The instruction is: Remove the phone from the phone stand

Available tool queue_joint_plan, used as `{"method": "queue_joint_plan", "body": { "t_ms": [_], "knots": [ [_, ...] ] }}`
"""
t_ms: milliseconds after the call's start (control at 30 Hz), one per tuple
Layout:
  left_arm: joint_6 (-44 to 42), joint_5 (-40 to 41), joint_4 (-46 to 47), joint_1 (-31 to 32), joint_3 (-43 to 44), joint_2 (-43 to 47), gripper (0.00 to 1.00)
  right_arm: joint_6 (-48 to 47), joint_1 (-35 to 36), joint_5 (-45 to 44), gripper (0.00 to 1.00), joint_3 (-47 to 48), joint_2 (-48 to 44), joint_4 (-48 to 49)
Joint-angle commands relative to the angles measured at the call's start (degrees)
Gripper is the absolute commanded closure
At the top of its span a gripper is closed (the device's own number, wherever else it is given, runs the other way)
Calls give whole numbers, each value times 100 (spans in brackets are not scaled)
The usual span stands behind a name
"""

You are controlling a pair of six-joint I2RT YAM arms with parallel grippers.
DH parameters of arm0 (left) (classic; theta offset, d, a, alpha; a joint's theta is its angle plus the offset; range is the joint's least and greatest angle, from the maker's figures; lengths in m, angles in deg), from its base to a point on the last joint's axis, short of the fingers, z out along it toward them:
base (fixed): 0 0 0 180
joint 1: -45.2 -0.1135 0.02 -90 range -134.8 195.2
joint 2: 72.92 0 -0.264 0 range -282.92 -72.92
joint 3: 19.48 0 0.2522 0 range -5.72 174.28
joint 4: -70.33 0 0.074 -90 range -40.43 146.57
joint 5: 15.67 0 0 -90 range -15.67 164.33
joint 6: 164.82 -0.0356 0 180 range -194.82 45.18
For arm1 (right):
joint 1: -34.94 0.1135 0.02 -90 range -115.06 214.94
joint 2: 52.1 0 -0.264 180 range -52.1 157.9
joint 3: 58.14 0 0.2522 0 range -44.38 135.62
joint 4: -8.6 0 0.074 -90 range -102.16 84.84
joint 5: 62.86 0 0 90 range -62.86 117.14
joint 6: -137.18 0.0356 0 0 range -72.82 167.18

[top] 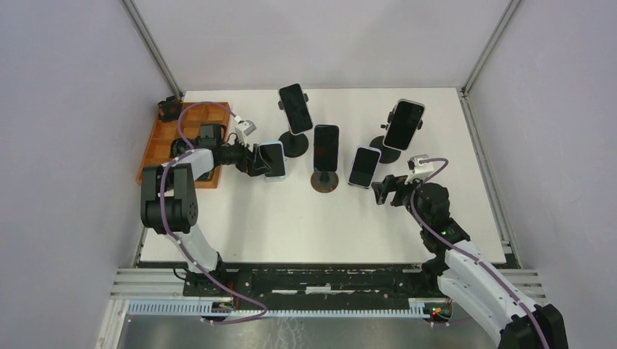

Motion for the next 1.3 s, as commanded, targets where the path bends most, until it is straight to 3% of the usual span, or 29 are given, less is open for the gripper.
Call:
{"method": "queue_joint_plan", "body": {
  "t_ms": [0,167,567,633,733,833,1067,1267],
  "knots": [
    [-118,-210,180,8,266,-270,13,-19,108,266,7,264,45,426],
    [-179,-355,166,17,410,-482,39,18,220,422,11,247,196,592],
    [-213,-415,166,116,433,-543,59,74,569,663,16,294,498,812],
    [-192,-380,166,144,442,-544,67,84,646,690,17,295,536,849],
    [-101,-375,116,165,485,-521,86,108,741,770,22,312,574,926],
    [-301,-369,-430,178,639,-343,97,166,861,886,26,367,677,1051],
    [-2004,-409,-3020,161,704,543,98,286,1419,1026,31,634,1165,1472],
    [-3260,-576,-5020,162,751,1281,98,367,2334,926,33,1043,2046,2095]
  ]
}}
